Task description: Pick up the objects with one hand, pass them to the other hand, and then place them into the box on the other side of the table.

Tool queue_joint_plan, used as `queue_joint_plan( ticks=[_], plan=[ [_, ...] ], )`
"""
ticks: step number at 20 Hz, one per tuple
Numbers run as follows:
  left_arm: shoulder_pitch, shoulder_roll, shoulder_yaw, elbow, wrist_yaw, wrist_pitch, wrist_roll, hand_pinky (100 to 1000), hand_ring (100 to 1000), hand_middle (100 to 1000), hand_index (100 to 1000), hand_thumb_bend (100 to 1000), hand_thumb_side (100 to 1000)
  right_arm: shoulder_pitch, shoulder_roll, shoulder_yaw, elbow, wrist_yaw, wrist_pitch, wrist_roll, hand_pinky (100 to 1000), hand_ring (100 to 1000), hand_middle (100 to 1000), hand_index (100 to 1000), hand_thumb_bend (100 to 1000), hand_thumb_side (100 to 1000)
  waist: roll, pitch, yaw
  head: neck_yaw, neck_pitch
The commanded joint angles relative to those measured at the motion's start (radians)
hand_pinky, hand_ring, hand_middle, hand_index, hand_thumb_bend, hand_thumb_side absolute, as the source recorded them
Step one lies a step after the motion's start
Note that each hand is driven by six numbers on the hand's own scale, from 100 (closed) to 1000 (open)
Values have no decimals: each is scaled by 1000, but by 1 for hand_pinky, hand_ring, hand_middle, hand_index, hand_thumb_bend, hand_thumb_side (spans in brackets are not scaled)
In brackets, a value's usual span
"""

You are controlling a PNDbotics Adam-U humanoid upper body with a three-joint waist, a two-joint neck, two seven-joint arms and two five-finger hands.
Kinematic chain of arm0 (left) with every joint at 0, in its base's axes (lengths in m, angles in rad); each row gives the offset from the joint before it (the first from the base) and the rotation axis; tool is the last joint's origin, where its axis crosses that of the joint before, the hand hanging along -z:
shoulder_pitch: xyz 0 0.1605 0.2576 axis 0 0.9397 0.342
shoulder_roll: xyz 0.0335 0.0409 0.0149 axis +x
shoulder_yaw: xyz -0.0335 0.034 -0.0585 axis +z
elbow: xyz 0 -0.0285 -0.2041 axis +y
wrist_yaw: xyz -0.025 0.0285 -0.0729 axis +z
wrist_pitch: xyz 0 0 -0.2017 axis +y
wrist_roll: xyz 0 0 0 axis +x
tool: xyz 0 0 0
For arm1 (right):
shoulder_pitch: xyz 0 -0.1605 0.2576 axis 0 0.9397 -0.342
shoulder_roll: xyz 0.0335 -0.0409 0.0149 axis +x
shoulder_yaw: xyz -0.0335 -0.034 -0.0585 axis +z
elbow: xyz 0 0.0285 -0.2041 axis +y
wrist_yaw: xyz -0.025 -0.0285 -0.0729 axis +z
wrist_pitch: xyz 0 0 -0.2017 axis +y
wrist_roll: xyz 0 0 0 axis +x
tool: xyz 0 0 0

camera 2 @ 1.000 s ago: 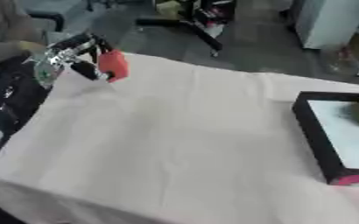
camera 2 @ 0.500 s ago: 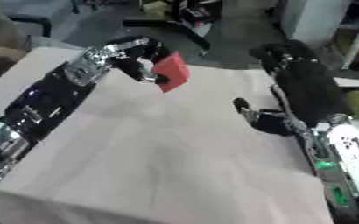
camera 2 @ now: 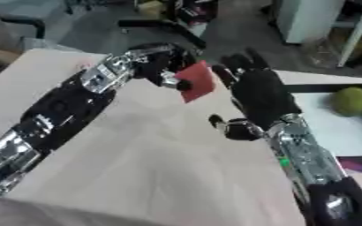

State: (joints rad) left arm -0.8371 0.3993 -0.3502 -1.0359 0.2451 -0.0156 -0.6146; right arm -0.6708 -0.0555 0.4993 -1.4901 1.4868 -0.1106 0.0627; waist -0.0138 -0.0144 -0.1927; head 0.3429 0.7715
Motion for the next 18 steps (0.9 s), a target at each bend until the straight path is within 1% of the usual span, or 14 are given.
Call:
queue_joint_plan(
  ticks=[1, 8, 9, 16, 18],
  plan=[
    [-30, -4, -3, -46, 24, 25, -8, 663, 461, 427, 490, 577, 221, -23, 16, 6, 16, 15, 2, -8, 1000, 918, 898, 917, 525, 430, 1, -10, 3, -2, -2],
    [-30, -5, -18, -80, 29, 49, -45, 665, 464, 431, 494, 571, 219, -29, 19, 8, 33, 31, -1, -12, 1000, 925, 914, 922, 518, 394, 1, -9, 7, -4, -2],
    [-29, -5, -21, -82, 26, 52, -51, 665, 464, 431, 495, 573, 208, -30, 19, 7, 32, 36, 0, -16, 1000, 922, 909, 922, 507, 387, 1, -9, 7, -4, -2],
    [-19, -4, -26, -72, 3, 59, -74, 664, 464, 431, 494, 563, 210, -30, 19, 4, 29, 50, 27, -66, 1000, 889, 874, 920, 504, 385, 0, -10, 6, -1, -2],
    [-17, -1, -23, -60, -4, 57, -74, 663, 463, 430, 494, 560, 208, -30, 19, 3, 30, 48, 37, -79, 982, 879, 861, 920, 499, 389, 0, -11, 5, 0, -2]
  ],
)
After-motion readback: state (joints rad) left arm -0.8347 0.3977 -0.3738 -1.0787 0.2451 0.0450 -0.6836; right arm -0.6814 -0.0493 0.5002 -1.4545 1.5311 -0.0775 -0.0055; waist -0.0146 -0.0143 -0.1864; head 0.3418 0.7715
